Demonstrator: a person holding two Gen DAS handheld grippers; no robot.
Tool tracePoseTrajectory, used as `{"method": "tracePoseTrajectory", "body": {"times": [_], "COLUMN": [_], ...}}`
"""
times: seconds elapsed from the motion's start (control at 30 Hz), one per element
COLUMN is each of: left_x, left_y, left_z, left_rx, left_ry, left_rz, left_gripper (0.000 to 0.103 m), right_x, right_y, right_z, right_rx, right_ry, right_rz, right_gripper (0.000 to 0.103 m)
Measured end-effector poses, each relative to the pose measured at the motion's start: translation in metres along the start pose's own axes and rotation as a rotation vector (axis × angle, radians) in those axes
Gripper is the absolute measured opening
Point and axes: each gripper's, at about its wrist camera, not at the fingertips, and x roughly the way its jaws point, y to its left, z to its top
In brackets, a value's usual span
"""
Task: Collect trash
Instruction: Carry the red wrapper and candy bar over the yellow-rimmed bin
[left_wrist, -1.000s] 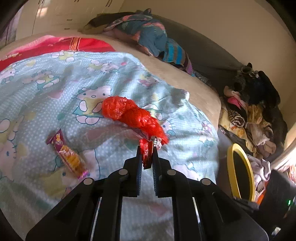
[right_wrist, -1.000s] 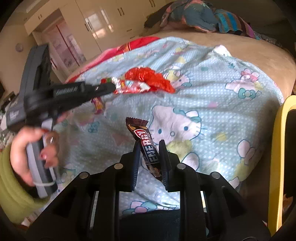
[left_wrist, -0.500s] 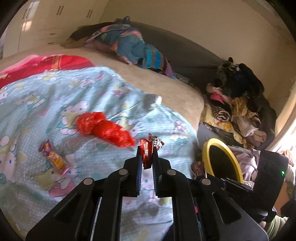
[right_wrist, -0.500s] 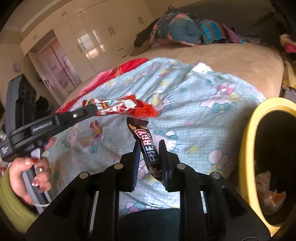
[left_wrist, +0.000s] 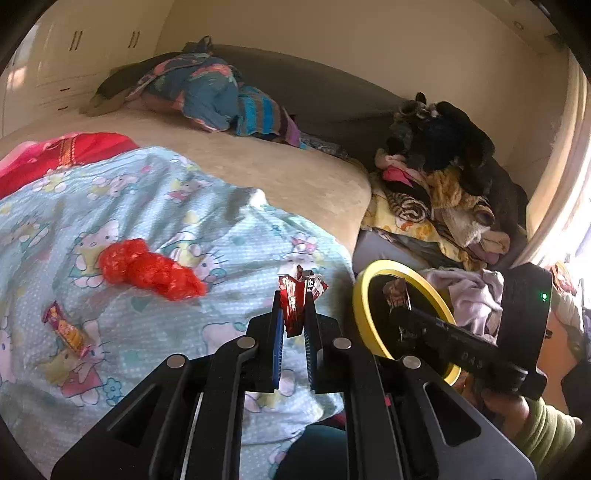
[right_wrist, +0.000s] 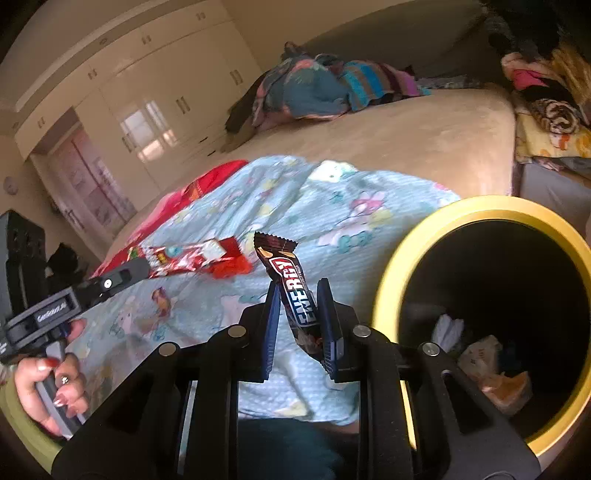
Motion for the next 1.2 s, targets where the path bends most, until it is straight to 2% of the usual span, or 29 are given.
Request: {"method": "tracePoseTrajectory", "body": {"times": [0.33,1.2], "left_x": [0.008,0.033], "left_y": [-0.029,-0.097], "left_z": [-0.002,-0.023], "left_rx": [0.058,0.196], "left_ry": [0.022,0.091], "left_rz": [-0.041,-0.125], "left_gripper": [0.01,0.01], "right_x": [-0.019,-0.059], "right_y": [-0.037,-0.103], "right_z": [0.004,0.005], "right_rx": [0.076,0.202], "right_ry": [-0.054,-0.159], "right_rz": [-0.071,-0.243], "right_gripper": [0.015,0.015]}}
